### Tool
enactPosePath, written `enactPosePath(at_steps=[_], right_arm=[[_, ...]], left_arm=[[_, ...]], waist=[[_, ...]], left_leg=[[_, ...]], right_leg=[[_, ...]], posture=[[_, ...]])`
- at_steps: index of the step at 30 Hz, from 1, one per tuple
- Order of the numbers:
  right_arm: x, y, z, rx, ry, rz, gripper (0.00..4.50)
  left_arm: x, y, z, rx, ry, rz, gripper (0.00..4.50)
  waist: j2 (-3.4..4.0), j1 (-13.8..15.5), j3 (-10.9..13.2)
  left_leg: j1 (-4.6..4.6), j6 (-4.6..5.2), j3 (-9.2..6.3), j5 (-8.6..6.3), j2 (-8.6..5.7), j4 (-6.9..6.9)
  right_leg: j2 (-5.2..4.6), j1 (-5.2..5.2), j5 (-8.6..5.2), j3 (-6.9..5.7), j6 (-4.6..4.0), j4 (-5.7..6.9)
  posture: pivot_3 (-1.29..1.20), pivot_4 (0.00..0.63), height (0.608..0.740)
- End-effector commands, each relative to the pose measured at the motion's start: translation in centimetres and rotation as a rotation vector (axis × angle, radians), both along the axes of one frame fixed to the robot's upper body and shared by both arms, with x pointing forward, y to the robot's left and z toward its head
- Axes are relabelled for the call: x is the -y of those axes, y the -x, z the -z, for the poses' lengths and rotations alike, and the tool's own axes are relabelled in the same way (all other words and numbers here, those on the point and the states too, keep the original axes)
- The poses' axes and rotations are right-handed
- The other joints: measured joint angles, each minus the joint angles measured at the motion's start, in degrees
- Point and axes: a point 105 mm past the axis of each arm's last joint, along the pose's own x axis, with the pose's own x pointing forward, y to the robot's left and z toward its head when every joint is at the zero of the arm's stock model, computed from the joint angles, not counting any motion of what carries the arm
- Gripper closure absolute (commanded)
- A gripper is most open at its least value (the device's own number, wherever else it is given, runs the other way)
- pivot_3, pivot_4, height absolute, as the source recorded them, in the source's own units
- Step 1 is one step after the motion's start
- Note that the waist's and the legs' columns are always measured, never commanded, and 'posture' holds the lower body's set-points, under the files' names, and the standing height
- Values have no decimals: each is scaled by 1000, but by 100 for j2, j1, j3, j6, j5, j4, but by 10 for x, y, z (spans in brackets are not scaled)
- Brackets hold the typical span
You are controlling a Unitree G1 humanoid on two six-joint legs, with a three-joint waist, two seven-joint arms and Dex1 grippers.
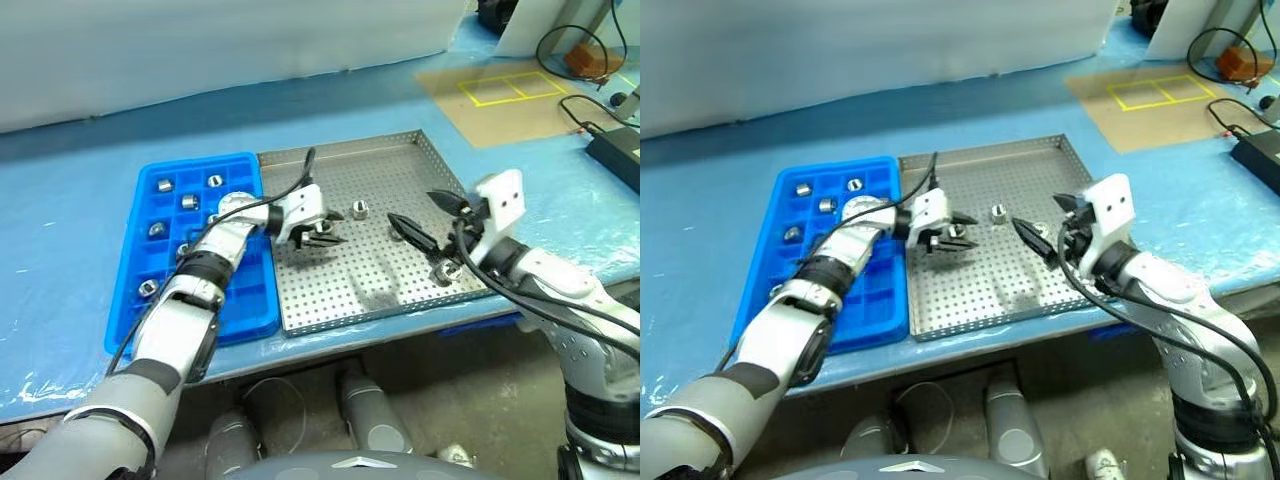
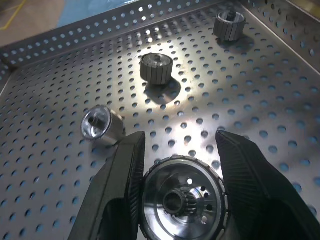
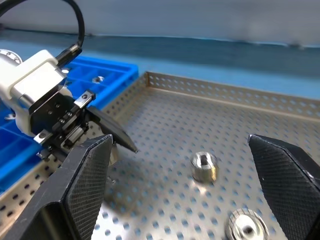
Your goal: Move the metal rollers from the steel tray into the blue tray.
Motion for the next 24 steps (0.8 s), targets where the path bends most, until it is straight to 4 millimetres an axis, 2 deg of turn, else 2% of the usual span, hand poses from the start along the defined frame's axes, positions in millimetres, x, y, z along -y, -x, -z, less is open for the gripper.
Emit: enactPosePath(at_steps=[1, 5, 7, 9, 12, 16, 24], right_arm=[[-30, -9, -7, 29, -17, -156, 0], [-61, -14, 3, 0, -4, -310, 0], [-73, -19, 3, -3, -11, -370, 0], [-84, -25, 3, -1, -11, -418, 0], [-100, -27, 2, 6, -2, -503, 0], [-117, -26, -3, 18, -5, -607, 0], [-126, -18, -1, -5, 24, -740, 0]], left_arm=[[-10, 13, -27, 82, 55, -7, 2592], [-22, 24, -48, 162, 49, -61, 2592], [-33, 35, -64, 165, 82, -92, 2592], [-45, 45, -71, 148, 95, -126, 2592], [-65, 59, -67, 111, 69, -170, 2592], [-87, 72, -59, 74, 43, -249, 2592], [-112, 82, -45, 25, 43, -367, 2592]], waist=[[0, 158, 2], [-4, 711, 10], [-4, 970, 12], [1, 1165, 16], [5, 1408, 18], [5, 1595, 18], [-4, 1802, 22]], left_leg=[[4, -1, 0, 0, 2, -1], [18, -45, -1, 27, 13, -20], [37, -84, 1, 45, 13, -48], [53, -118, 3, 56, 12, -74], [60, -145, 3, 71, 11, -88], [55, -172, 2, 86, 10, -94], [40, -189, -1, 97, 10, -99]], right_leg=[[0, -1, -1, 1, -1, 10], [4, -11, -8, 25, -12, 54], [7, -17, -10, 31, -15, 72], [6, -18, -10, 34, -16, 79], [8, -21, -11, 32, -16, 88], [9, -30, -11, 32, -15, 92], [10, -77, -20, 36, -19, 148]], posture=[[-250, 150, 740], [-100, 150, 740], [-38, 150, 740], [6, 150, 740], [99, 150, 740], [177, 150, 740], [243, 150, 740]])
